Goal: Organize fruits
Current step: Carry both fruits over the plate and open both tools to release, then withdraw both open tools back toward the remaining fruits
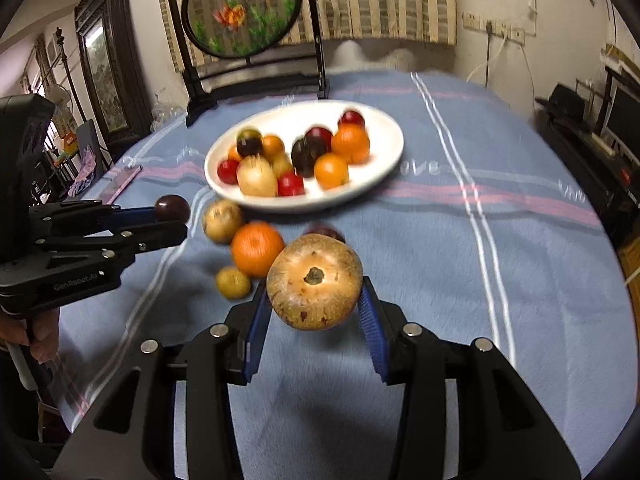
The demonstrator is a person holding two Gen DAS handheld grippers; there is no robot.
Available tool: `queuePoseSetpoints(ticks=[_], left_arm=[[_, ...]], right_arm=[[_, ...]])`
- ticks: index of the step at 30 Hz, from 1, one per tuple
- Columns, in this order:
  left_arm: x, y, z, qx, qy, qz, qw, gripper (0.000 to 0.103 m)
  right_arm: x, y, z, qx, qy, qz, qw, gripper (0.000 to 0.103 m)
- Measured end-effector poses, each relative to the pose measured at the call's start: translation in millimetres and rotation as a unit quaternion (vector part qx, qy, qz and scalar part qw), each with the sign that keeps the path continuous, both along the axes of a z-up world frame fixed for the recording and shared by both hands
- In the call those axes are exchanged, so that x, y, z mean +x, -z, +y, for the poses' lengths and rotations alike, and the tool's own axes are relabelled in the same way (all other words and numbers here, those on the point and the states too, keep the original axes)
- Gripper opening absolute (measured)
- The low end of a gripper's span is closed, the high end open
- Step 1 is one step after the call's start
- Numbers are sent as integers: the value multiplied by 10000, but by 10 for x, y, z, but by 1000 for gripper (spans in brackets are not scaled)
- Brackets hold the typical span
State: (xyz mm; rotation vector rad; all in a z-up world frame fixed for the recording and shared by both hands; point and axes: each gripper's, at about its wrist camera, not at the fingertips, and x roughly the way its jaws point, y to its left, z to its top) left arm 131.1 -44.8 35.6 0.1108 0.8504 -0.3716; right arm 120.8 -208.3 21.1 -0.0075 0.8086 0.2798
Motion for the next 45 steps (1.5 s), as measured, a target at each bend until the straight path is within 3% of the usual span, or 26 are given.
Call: queuePoseSetpoints(ticks=[6, 10, 17, 25, 27, 28, 29, 31, 45], left_arm=[[328, -218, 7, -47, -151, -177, 9997, 30], [643, -240, 13, -84, -304, -140, 9994, 30], [1122, -70, 9, -97, -515, 135, 9985, 30], [1500, 57, 48, -147, -710, 279, 9970, 31], [1549, 61, 62, -223, -795, 260, 9962, 37], [1545, 56, 68, -236, -854, 235, 9958, 58], [1534, 44, 77, -220, -941, 175, 9952, 71], [1485, -6, 94, -183, -1061, -18, 9942, 74], [901, -58, 112, -127, -920, -14, 9957, 85]], right_arm=[[244, -343, 106, -52, -83, -491, 9987, 44], [543, -410, 218, -200, -154, -628, 9977, 44], [1203, -181, 364, -412, -254, -224, 9986, 44], [1517, 27, 433, -574, -276, -164, 9978, 46], [1533, 1, 412, -524, -166, -391, 9977, 61], [1515, -19, 413, -523, -157, -491, 9973, 62], [1501, -35, 412, -525, -170, -543, 9970, 62], [1462, -77, 385, -492, -159, -571, 9970, 62], [923, -102, 120, -239, 33, -353, 9991, 65]])
